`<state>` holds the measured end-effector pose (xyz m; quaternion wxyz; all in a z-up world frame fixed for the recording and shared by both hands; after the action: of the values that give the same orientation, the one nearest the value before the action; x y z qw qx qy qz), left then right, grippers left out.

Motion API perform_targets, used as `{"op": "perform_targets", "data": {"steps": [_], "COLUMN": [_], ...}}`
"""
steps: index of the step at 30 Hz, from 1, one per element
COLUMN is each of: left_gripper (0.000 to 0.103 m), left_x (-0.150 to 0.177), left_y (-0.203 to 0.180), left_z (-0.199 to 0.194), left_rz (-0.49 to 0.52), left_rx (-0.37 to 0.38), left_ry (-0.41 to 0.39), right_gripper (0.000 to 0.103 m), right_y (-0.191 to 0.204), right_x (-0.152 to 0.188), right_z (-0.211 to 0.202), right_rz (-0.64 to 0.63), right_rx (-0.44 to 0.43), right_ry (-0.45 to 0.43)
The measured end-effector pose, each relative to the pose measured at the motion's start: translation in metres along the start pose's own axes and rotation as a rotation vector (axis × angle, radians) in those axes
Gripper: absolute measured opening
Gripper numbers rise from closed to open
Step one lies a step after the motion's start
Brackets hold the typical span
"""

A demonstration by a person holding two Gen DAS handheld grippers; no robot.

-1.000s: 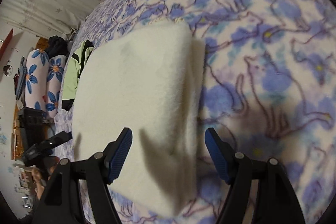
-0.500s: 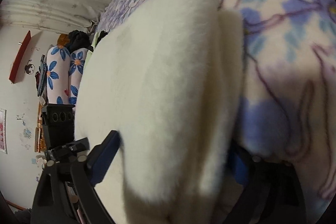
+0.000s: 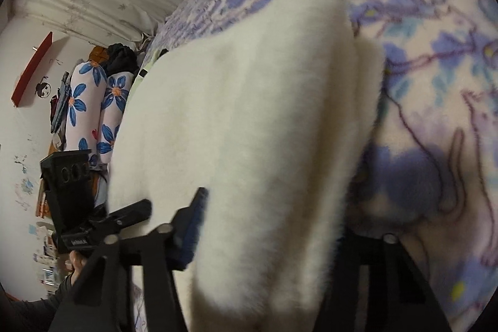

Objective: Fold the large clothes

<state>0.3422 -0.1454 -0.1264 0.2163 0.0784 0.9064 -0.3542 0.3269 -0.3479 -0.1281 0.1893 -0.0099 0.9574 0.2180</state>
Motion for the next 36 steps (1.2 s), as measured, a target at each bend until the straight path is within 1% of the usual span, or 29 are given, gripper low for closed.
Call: {"op": "perform_targets", "data": {"steps": [4, 6, 9, 11, 14, 16, 17, 19, 20, 22, 26, 28, 30, 32, 34, 36], "left_gripper": [0.072, 0.072, 0.072, 0.072, 0.072, 0.072, 0.072, 0.072, 0.072, 0.072, 0.072, 0.072, 0.072, 0.072, 0.072, 0.072], "left_x": [0.011, 0.020, 0.034, 0.044, 0.050, 0.051, 0.049, 0.045, 0.040, 0.027, -0.015, -0.042, -0.075, -0.105, -0.128, -0.149], "left_y": [-0.009, -0.009, -0.002, 0.006, 0.017, 0.030, 0.036, 0.049, 0.056, 0.070, 0.104, 0.129, 0.157, 0.185, 0.219, 0.258], "left_z": [-0.027, -0.047, -0.077, -0.108, -0.153, -0.187, -0.204, -0.237, -0.255, -0.284, -0.332, -0.352, -0.365, -0.370, -0.371, -0.363], "left_rz": [0.020, 0.018, 0.003, 0.000, -0.001, -0.006, -0.009, -0.006, -0.003, 0.003, 0.037, 0.054, 0.068, 0.076, 0.083, 0.074], "left_rx": [-0.015, -0.015, -0.013, -0.021, -0.040, -0.045, -0.049, -0.060, -0.068, -0.085, -0.126, -0.143, -0.158, -0.170, -0.181, -0.184], "left_ry": [-0.022, -0.028, -0.044, -0.056, -0.080, -0.105, -0.120, -0.147, -0.162, -0.188, -0.230, -0.245, -0.248, -0.245, -0.241, -0.231], "right_gripper": [0.046, 0.046, 0.045, 0.045, 0.045, 0.045, 0.045, 0.045, 0.045, 0.045, 0.045, 0.045, 0.045, 0.045, 0.045, 0.045], "right_y": [0.032, 0.047, 0.072, 0.095, 0.129, 0.163, 0.173, 0.205, 0.215, 0.249, 0.306, 0.333, 0.351, 0.366, 0.379, 0.382], "right_x": [0.018, 0.029, 0.042, 0.048, 0.052, 0.048, 0.046, 0.036, 0.031, 0.011, -0.036, -0.062, -0.089, -0.115, -0.140, -0.159], "right_z": [-0.021, -0.028, -0.037, -0.040, -0.043, -0.043, -0.043, -0.042, -0.042, -0.035, -0.014, 0.002, 0.024, 0.051, 0.082, 0.111], "right_rz": [-0.055, -0.057, -0.050, -0.068, -0.105, -0.124, -0.128, -0.146, -0.149, -0.167, -0.203, -0.217, -0.207, -0.196, -0.185, -0.173], "right_rx": [0.047, 0.047, 0.015, 0.004, -0.018, -0.049, -0.061, -0.097, -0.108, -0.141, -0.178, -0.191, -0.213, -0.227, -0.232, -0.230], "right_ry": [-0.031, -0.034, -0.046, -0.053, -0.063, -0.070, -0.074, -0.093, -0.098, -0.114, -0.144, -0.164, -0.170, -0.173, -0.171, -0.160]}}
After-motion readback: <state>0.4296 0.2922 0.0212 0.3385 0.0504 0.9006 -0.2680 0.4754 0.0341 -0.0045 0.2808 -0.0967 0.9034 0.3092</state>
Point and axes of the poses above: each gripper's, at about its wrist camera, not at the fingertips, and z roughly the way its jaws point, y to its left, x to its underside, the point moved 1 cm from there along z, roughly the way its jaws point, and after that the axes turned 15 degrees about x, right-handed, at the moved point
